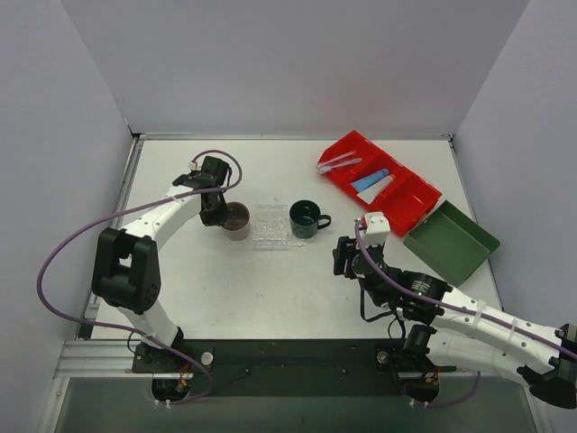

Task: Prepare toiletry sets of a toothbrush and toothpaste on the tray

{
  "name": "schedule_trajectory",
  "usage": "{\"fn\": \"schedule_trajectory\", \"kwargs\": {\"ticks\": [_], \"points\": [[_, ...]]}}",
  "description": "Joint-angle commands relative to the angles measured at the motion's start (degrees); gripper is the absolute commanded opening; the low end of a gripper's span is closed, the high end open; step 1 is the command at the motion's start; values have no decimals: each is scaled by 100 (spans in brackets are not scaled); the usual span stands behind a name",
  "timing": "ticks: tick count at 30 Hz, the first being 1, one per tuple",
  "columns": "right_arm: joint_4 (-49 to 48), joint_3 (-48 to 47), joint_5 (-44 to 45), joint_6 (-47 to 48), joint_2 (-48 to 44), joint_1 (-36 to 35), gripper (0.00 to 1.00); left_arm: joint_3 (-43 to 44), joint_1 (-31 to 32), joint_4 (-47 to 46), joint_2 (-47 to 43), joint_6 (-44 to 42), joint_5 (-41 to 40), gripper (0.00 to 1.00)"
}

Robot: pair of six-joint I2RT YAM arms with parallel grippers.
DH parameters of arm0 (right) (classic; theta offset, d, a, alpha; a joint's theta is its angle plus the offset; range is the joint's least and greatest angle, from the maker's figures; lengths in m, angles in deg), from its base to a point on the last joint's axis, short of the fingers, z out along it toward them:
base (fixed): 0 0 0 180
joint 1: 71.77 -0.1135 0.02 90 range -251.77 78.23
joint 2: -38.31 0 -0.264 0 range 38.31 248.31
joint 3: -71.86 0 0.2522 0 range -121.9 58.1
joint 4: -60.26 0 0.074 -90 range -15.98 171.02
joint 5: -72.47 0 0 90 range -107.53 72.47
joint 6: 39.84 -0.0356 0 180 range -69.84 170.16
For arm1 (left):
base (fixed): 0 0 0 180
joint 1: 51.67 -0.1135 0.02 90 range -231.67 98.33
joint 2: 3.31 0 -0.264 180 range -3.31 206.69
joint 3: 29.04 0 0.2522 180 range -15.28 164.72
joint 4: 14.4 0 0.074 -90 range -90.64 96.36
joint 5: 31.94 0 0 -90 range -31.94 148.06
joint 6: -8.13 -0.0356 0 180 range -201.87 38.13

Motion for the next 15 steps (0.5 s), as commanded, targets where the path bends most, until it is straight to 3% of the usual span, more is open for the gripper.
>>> {"fn": "schedule_trajectory", "kwargs": {"ticks": [1,15], "points": [[6,-130,214,-83,98,29,53,440,-40,-385,24,-107,9,0],[-38,-174,188,-74,336,29,54,492,-110,-376,208,-273,-8,0]]}}
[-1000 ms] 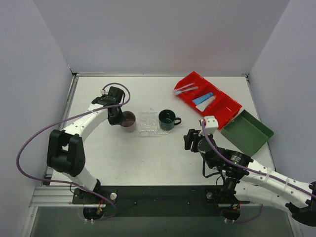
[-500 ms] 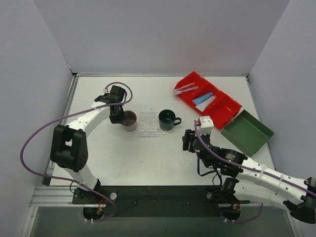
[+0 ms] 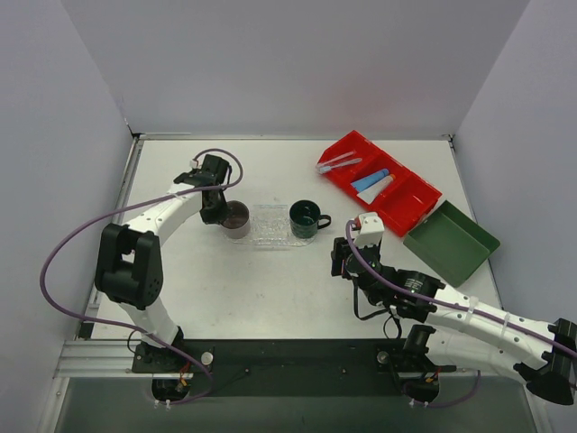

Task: Prepare toiletry sets of a toothbrush and toothpaste on the tray

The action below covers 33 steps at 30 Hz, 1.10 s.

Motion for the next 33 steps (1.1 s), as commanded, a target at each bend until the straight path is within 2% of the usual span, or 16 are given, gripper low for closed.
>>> {"fn": "schedule_trajectory", "kwargs": {"ticks": [1,17,33], "points": [[-36,-183,190,-68,52,50,54,368,-68,-300,25,-107,22,0],[-36,-175,155,-85,96,42,56,412,-77,-256,148,-239,163,0],[-36,-148,164,-85,78,42,56,473,-77,-124,165,-301,181,12]]}}
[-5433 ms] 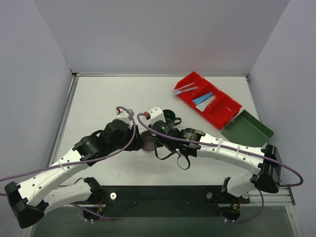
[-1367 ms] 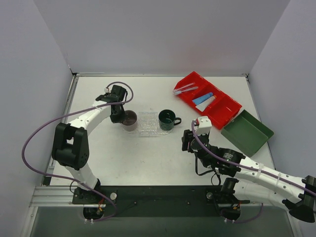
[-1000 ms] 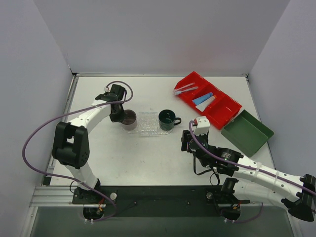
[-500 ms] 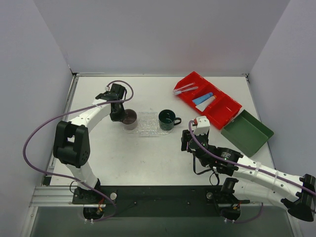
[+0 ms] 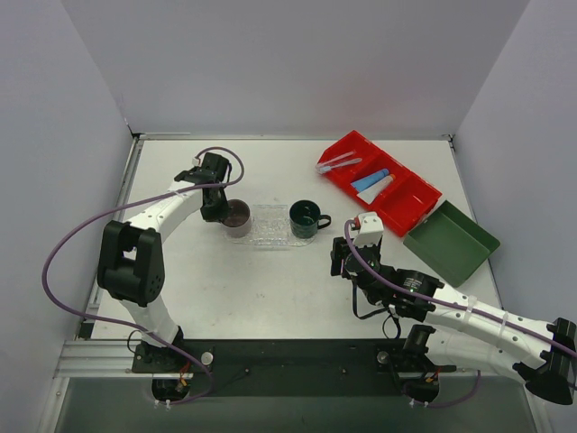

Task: Prepare toiletry sets of a toothbrush and toothpaste on the tray

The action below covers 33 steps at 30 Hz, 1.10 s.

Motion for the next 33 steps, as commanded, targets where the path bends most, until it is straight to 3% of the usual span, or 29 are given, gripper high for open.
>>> {"fn": "schedule_trajectory", "kwargs": {"ticks": [1,18,23,33], "points": [[-32,-146,164,-83,15,24,56,327,-20,-80,12,-80,41,13],[-32,-128,146,-110,15,24,56,415,-20,52,-14,-159,50,17],[-32,-129,138,-118,15,16,56,424,-29,69,-23,-177,32,27],[-32,-111,129,-127,-29,24,56,441,-29,113,-58,-221,-3,32]]}}
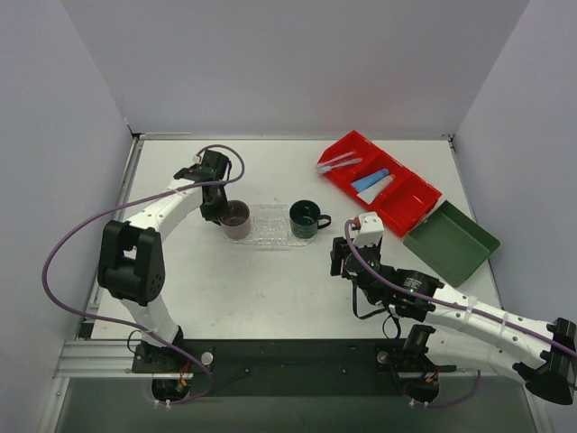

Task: Prepare toiletry sets of a toothbrush and toothpaste on the tray

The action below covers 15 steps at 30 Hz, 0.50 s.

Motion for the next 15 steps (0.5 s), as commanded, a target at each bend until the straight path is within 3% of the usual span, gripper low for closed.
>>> {"fn": "schedule_trajectory", "kwargs": {"ticks": [1,15], "points": [[-34,-111,131,-112,-38,24,56,277,-20,-29,-115,-87,-18,33],[54,-128,184,-77,-152,16,57,111,-12,252,-615,-404,272,35]]}}
